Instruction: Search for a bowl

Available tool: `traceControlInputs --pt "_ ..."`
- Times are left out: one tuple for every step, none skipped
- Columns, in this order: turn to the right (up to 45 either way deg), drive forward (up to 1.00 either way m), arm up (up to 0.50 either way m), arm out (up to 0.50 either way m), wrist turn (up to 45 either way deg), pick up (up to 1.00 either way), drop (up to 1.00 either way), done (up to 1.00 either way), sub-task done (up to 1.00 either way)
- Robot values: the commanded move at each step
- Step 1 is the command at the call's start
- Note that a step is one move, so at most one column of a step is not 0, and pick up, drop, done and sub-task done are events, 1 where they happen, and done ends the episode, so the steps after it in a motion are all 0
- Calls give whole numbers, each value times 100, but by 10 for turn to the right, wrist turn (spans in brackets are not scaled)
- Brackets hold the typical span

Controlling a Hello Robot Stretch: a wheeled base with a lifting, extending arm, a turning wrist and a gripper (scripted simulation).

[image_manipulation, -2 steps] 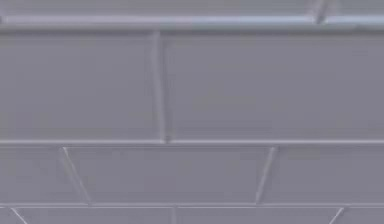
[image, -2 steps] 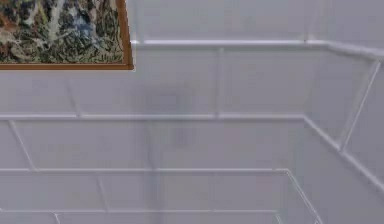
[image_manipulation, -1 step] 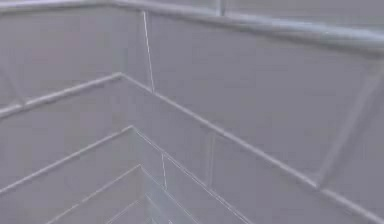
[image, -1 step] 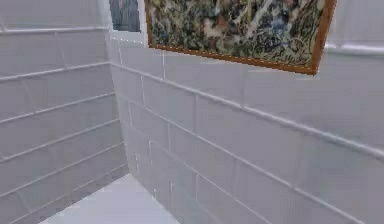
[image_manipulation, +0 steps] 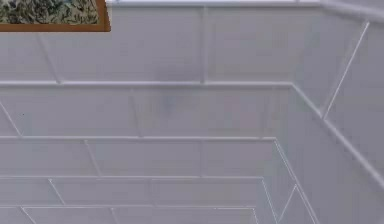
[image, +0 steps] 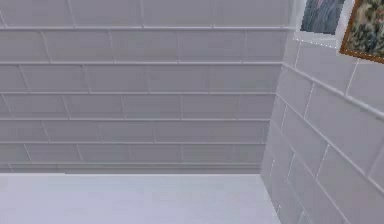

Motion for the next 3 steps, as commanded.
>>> traceControlInputs --pt "0 25 0 0 0 0 0 0 0" --pt "-450 0 0 0 0 0 0 0 0" --pt "-420 0 0 0 0 0 0 0 0"
